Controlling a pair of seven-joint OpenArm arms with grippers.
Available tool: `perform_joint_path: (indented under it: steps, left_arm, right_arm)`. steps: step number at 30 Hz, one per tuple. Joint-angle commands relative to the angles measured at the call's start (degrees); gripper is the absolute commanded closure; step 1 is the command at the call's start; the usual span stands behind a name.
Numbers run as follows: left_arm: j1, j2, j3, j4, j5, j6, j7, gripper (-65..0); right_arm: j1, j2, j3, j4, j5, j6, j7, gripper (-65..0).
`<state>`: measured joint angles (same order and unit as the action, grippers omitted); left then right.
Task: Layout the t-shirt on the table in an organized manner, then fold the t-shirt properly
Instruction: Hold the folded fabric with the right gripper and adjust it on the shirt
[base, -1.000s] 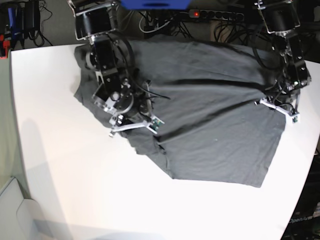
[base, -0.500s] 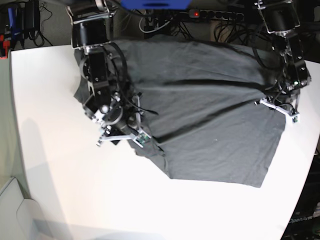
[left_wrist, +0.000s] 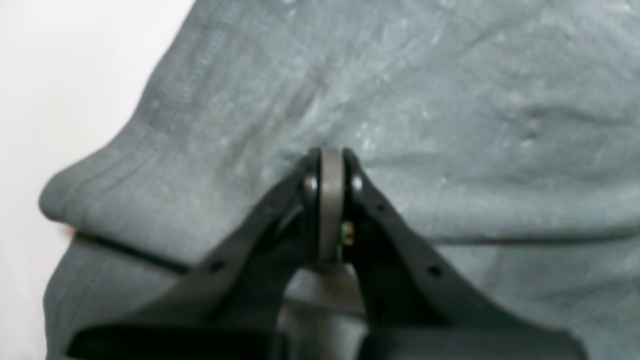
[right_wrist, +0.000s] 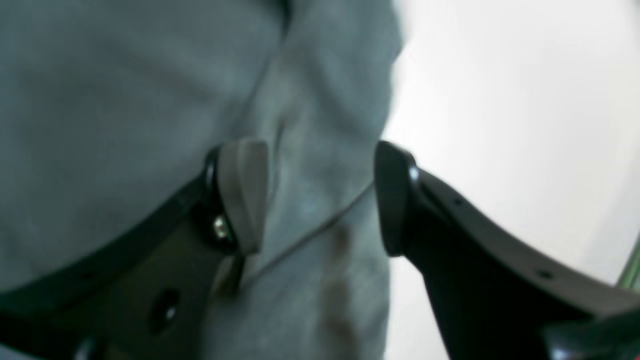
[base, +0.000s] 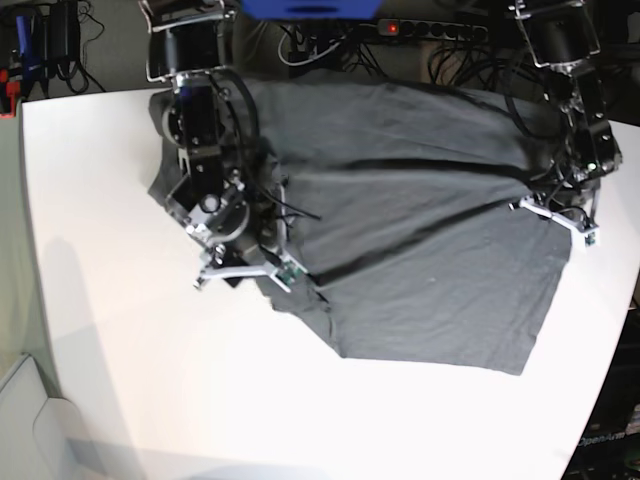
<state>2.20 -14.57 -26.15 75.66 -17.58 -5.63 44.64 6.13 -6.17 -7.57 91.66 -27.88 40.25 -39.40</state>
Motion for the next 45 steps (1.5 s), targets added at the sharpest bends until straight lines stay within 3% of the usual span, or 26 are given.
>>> perform_joint_path:
  steps: [1, 12, 23, 31, 45]
  left_arm:
    - [0.7, -0.1, 0.1, -0.5, 1.7, 0.8, 4.3, 0.0]
    - [0.7, -0.1, 0.1, -1.2, 1.7, 0.8, 4.3, 0.0]
    - [0.7, -0.1, 0.0, -4.1, 1.7, 0.8, 4.2, 0.0]
    - [0.7, -0.1, 0.1, -4.2, 1.7, 0.8, 1.4, 0.0]
    - [0.9, -0.1, 0.1, -4.2, 1.7, 0.8, 0.8, 0.0]
  right_arm:
    - [1.6, -0.2, -0.1, 0.9, 0.3, -0.2, 0.6, -30.9]
    - [5.8, -0.2, 3.2, -12.9, 0.3, -0.2, 3.0, -30.6]
    - [6.0, 0.1, 4.0, -14.1, 0.3, -0.2, 5.2, -29.9]
    - [7.7, 0.2, 3.9, -18.7, 0.3, -0.2, 5.3, -9.4]
    - [9.9, 3.0, 3.9, -10.2, 0.3, -0.2, 4.7, -7.2]
